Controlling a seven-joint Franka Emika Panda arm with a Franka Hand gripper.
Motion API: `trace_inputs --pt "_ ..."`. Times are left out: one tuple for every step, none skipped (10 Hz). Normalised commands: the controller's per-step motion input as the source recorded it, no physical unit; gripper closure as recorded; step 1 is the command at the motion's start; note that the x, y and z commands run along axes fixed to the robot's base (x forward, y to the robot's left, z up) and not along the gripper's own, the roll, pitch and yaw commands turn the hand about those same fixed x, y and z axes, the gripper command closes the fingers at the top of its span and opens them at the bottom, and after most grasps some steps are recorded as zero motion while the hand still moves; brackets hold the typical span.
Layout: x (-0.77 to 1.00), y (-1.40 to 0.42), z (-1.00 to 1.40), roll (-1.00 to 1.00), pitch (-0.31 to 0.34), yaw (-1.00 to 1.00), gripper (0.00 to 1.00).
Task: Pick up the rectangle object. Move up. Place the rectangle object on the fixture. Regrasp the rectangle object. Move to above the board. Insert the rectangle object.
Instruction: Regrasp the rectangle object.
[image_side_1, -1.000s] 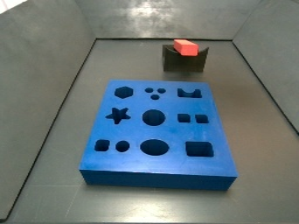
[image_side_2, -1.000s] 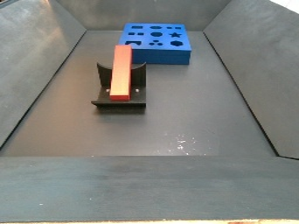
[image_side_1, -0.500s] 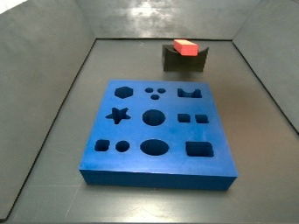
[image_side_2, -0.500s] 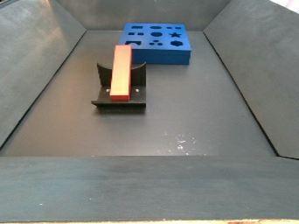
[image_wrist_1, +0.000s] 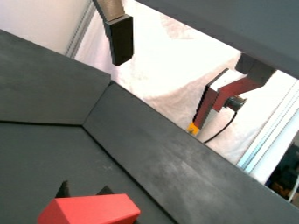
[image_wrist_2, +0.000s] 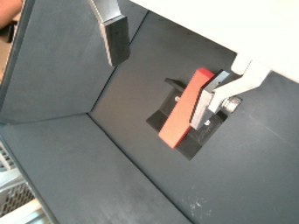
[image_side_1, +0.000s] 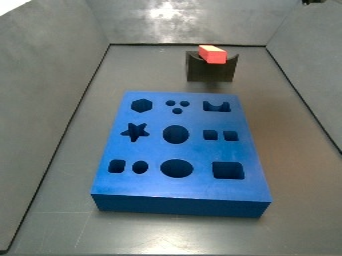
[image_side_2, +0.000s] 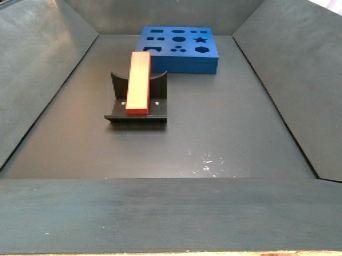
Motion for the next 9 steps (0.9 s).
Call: trace_inputs --pt "0.08 -0.04 0.01 0.21 0.073 0.21 0.00" --pt "0.03 0.04 -1.00 0.18 -0.084 0.21 0.00" --pt "0.03 0.04 -1.00 0.17 -0.095 0.20 0.00" --pt "0.04 0.04 -1.00 0.14 -0.141 0.14 0.00" --pt "0.04 0.04 -1.00 0.11 -0.169 0.10 0.00" --pt "0.05 0.04 -1.00 0.08 -0.183 0.04 0.00" --pt "0.05 0.04 -1.00 0.07 -0.184 0.00 0.00" --pt "0.05 0.03 -1.00 0.06 -0.179 -0.04 0.00" --pt "0.05 0.04 -1.00 0.06 -0.161 -0.07 0.00"
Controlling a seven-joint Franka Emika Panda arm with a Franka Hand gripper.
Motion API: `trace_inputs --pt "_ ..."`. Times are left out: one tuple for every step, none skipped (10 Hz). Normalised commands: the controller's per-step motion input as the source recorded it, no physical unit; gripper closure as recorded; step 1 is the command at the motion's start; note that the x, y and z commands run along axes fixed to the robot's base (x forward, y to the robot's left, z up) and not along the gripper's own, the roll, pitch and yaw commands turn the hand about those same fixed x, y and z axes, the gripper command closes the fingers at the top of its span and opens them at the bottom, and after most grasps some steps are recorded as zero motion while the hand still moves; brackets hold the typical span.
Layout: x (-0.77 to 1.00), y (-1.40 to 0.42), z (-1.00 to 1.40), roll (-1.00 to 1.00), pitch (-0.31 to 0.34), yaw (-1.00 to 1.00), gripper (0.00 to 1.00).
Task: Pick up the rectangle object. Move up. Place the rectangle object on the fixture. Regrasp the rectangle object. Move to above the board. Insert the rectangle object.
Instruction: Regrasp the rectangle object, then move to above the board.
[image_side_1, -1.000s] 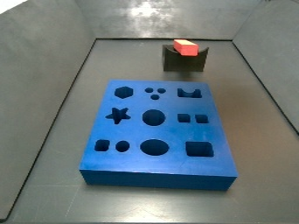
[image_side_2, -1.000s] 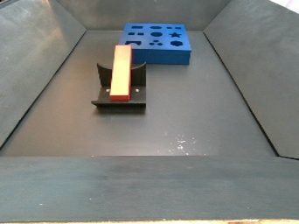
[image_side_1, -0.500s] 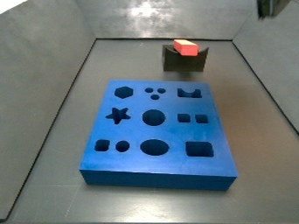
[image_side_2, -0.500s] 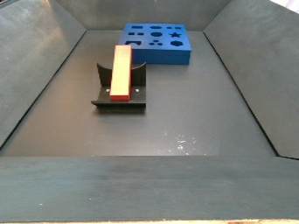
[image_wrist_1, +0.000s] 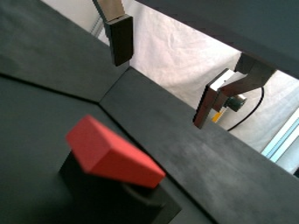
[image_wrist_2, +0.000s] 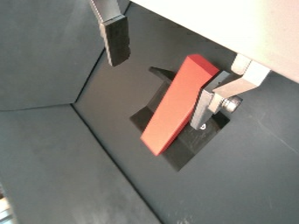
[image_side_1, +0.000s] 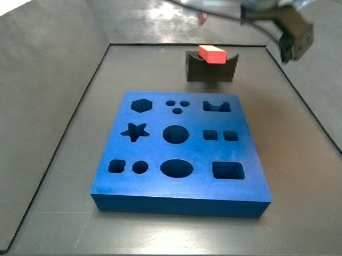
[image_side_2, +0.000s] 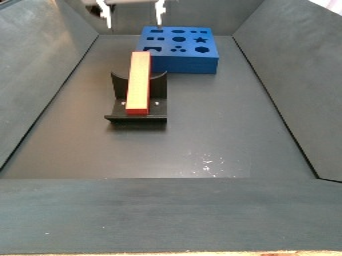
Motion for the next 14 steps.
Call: trace_inputs --pt "0.05 0.04 -1.00 0.06 -0.140 -0.09 0.00" --pt "0.05 0.04 -1.00 0.05 -0.117 -0.10 0.00" --pt "0.05 0.03 -1.00 0.05 -0.080 -0.11 0.00" --pt "0.05 0.03 -0.87 0.05 -0.051 -0.10 0.00" --pt "0.04 0.02 -0.65 0.05 -0.023 -0.08 0.00" --pt "0.05 0.01 -0.50 0.05 -0.008 -0.07 0.00" --pt "0.05 0.01 -0.30 0.06 0.011 -0.04 0.00" --pt "0.00 0.00 0.00 0.00 0.000 0.00 1.00" --pt "0.22 -0.29 1.00 -0.48 0.003 -0.24 1.00" --pt "0.21 -0.28 1.00 -0.46 0.027 -0.23 1.00" --pt "0.20 -0.27 1.00 -0.41 0.058 -0.20 1.00" --pt "0.20 -0.25 1.00 -0.30 0.108 -0.14 1.00" --pt "0.19 -0.25 1.00 -0.22 0.130 -0.10 1.00" --pt "0.19 -0.24 1.00 -0.15 0.161 -0.05 1.00"
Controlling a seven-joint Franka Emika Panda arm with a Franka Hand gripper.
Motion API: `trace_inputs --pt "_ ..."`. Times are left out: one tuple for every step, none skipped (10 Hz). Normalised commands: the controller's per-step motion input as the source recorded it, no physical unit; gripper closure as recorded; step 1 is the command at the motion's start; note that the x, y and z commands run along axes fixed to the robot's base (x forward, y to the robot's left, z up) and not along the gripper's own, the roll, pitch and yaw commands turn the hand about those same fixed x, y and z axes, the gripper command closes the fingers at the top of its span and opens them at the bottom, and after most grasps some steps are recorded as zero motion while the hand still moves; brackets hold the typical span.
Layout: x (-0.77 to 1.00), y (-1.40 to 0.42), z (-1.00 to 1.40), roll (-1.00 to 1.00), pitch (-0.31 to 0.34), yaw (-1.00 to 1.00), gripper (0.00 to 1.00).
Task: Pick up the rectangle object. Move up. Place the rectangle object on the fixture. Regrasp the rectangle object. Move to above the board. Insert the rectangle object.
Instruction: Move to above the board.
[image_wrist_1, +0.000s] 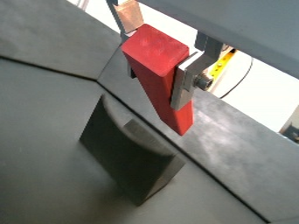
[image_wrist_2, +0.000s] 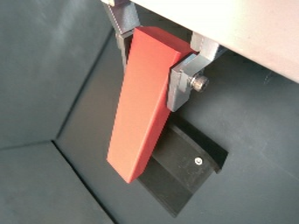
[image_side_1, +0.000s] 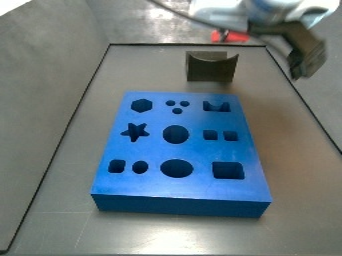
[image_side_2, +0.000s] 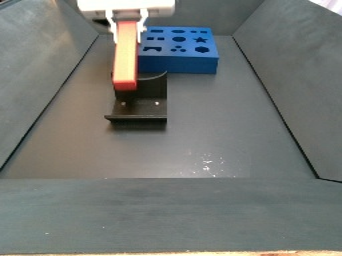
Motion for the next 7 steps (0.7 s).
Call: trace_inputs --pt "0.19 -0.24 1.00 -0.10 0.196 -0.02 1.00" --pt "0.19 -0.24 1.00 -0.04 0.235 0.02 1.00" --pt "0.19 -0.23 1.00 -0.01 0.258 0.06 1.00" --pt "0.19 -0.23 1.00 0.00 0.250 0.10 1.00" --pt "0.19 -0.22 1.00 0.00 0.228 0.13 1.00" --pt "0.18 -0.21 1.00 0.00 0.212 0.14 1.00" --pt "0.18 -0.21 1.00 0.00 0.181 0.16 1.00"
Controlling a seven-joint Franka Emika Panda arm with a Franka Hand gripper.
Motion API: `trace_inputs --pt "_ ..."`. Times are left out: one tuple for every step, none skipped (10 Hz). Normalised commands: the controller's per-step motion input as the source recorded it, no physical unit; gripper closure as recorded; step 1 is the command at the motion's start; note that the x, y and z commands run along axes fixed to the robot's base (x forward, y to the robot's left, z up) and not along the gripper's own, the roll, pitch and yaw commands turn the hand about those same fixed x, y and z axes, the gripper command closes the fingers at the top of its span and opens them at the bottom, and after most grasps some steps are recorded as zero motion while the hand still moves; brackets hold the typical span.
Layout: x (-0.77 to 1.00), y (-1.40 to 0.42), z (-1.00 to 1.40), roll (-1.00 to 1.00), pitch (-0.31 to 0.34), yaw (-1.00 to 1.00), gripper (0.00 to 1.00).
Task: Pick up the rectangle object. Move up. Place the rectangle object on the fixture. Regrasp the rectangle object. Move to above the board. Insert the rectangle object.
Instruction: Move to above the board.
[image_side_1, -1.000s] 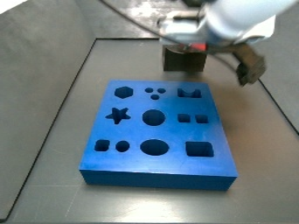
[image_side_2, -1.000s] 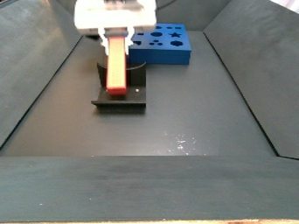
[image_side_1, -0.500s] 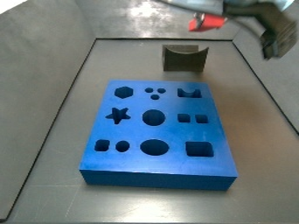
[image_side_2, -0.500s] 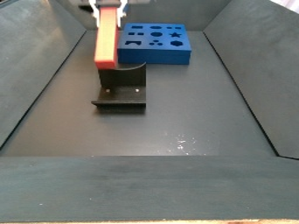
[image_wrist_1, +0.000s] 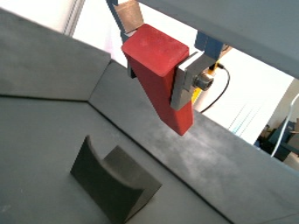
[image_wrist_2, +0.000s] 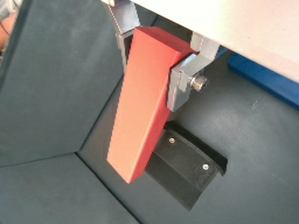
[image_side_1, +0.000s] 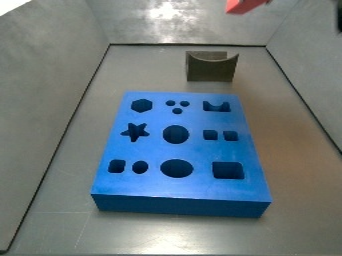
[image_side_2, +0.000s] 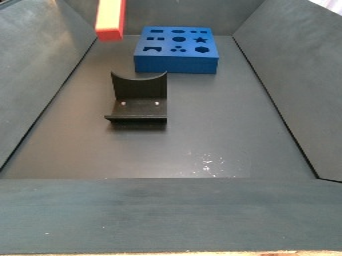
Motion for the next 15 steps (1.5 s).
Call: trace_inputs --pt "0.18 -0.20 1.00 0.00 0.162 0.16 1.00" --pt "0.17 -0.19 1.00 -0.01 0.145 0.16 1.00" --pt "0.17 -0.18 1.00 -0.01 0.133 0.15 1.00" --pt "0.17 -0.17 1.00 -0.01 0.128 0.14 1.00" --pt "0.17 -0.16 1.00 -0.01 0.125 0.13 1.00" --pt "0.17 -0.15 1.00 0.00 0.127 0.12 1.00" --pt "0.16 -0.15 1.00 0.00 0.127 0.11 1.00" --pt "0.17 -0.13 1.00 0.01 0.131 0.10 1.00" --pt "0.16 -0.13 0.99 0.02 0.135 0.10 1.00" --pt "0.13 -0.10 0.79 0.03 0.146 0.10 1.00" --pt "0.11 -0.08 0.65 0.04 0.149 0.09 1.00" --pt "0.10 -0.06 0.51 0.04 0.151 0.09 1.00" --pt "0.08 -0.06 0.33 0.05 0.150 0.10 1.00" --pt "0.08 -0.05 0.21 0.05 0.147 0.10 1.00" --pt "-1.00 -0.47 -0.15 -1.00 0.022 -0.01 1.00"
